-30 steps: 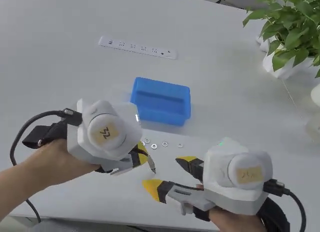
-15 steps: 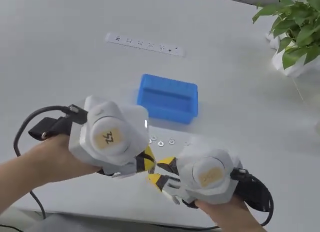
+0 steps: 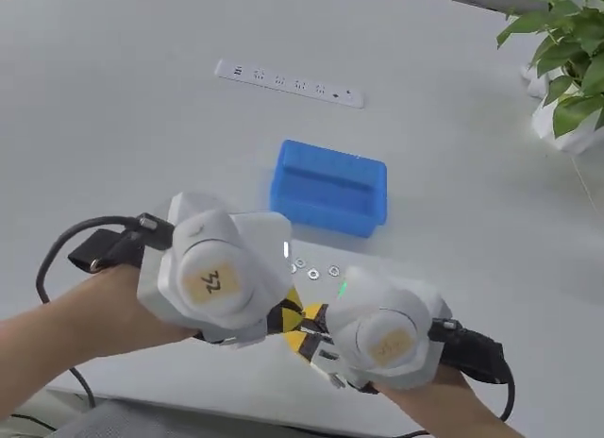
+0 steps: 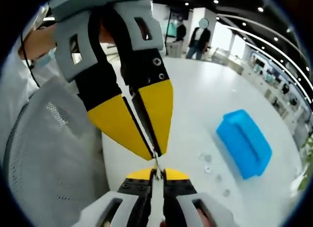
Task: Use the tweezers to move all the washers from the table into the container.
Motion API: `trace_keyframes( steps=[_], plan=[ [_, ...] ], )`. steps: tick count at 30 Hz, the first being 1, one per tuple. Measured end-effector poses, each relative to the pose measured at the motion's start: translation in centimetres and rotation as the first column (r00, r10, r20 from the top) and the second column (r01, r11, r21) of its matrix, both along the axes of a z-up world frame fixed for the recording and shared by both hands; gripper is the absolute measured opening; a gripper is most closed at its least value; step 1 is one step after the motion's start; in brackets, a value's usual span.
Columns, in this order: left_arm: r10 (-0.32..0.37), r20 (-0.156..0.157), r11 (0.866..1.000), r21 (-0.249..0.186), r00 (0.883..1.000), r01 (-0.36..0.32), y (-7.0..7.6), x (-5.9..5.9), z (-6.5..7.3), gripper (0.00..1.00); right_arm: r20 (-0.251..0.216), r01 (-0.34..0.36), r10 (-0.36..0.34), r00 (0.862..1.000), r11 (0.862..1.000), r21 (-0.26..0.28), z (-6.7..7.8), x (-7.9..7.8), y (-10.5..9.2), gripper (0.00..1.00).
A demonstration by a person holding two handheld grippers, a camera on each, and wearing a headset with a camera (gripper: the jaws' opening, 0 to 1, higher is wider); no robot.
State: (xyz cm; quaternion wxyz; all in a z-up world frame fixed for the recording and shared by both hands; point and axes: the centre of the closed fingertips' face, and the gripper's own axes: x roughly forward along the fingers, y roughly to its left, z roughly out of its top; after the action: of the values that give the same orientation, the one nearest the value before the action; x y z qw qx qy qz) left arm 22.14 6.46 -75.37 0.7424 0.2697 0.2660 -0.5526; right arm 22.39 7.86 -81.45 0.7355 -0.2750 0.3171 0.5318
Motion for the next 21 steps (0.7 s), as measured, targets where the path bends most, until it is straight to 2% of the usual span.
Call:
trace_keyframes(
  steps=[1, 2, 5, 7, 11, 13, 15, 17, 18, 21],
  plan=[
    [0.018, 0.010, 1.000, -0.011, 1.000, -0.018, 0.0, 0.1, -0.1, 0.01, -0.012, 0.001, -0.001, 1.000, 1.000, -0.009, -0.1, -0.1, -0.2, 0.02],
    [0.022, 0.008, 1.000, -0.011, 1.000, -0.022, 0.1, 0.0, -0.1, 0.00, -0.008, 0.000, 0.000, 1.000, 1.000, -0.006, -0.1, 0.0, -0.2, 0.02],
    [0.078, -0.025, 0.995, -0.066, 0.997, -0.079, -0.1, 0.0, 0.0, 0.01, -0.014, 0.008, -0.008, 1.000, 1.000, -0.002, 0.0, 0.0, -0.3, 0.02],
    [0.100, -0.013, 0.991, -0.087, 0.995, -0.101, -0.1, 0.2, 0.2, 0.02, -0.010, 0.013, -0.013, 1.000, 1.000, 0.002, 0.0, 0.1, -0.2, 0.02],
    [0.143, -0.022, 0.983, -0.116, 0.989, -0.145, 0.1, 0.4, 0.4, 0.09, -0.016, 0.025, -0.025, 1.000, 1.000, -0.001, 0.1, 0.4, -0.2, 0.02],
    [0.205, -0.029, 0.968, -0.145, 0.978, -0.207, 0.5, 0.8, 0.6, 0.13, -0.019, 0.039, -0.039, 0.999, 0.999, 0.009, 0.4, 0.8, -0.3, 0.02],
    [0.244, -0.023, 0.957, -0.158, 0.969, -0.245, 1.0, 1.0, 0.8, 0.20, -0.021, 0.055, -0.055, 0.998, 0.998, 0.021, 0.9, 1.3, -0.3, 0.02],
    [0.290, -0.024, 0.941, -0.177, 0.957, -0.290, 1.5, 1.0, 1.0, 0.25, -0.020, 0.076, -0.075, 0.997, 0.996, 0.038, 1.5, 2.0, -0.3, 0.02],
    [0.325, -0.020, 0.927, -0.191, 0.945, -0.323, 2.0, 1.1, 1.2, 0.29, -0.021, 0.092, -0.091, 0.996, 0.995, 0.049, 1.8, 2.6, -0.4, 0.02],
    [0.375, -0.011, 0.907, -0.200, 0.927, -0.370, 2.9, 1.0, 1.5, 0.36, -0.011, 0.119, -0.119, 0.993, 0.991, 0.063, 2.5, 4.0, -0.6, 0.02]
  ],
)
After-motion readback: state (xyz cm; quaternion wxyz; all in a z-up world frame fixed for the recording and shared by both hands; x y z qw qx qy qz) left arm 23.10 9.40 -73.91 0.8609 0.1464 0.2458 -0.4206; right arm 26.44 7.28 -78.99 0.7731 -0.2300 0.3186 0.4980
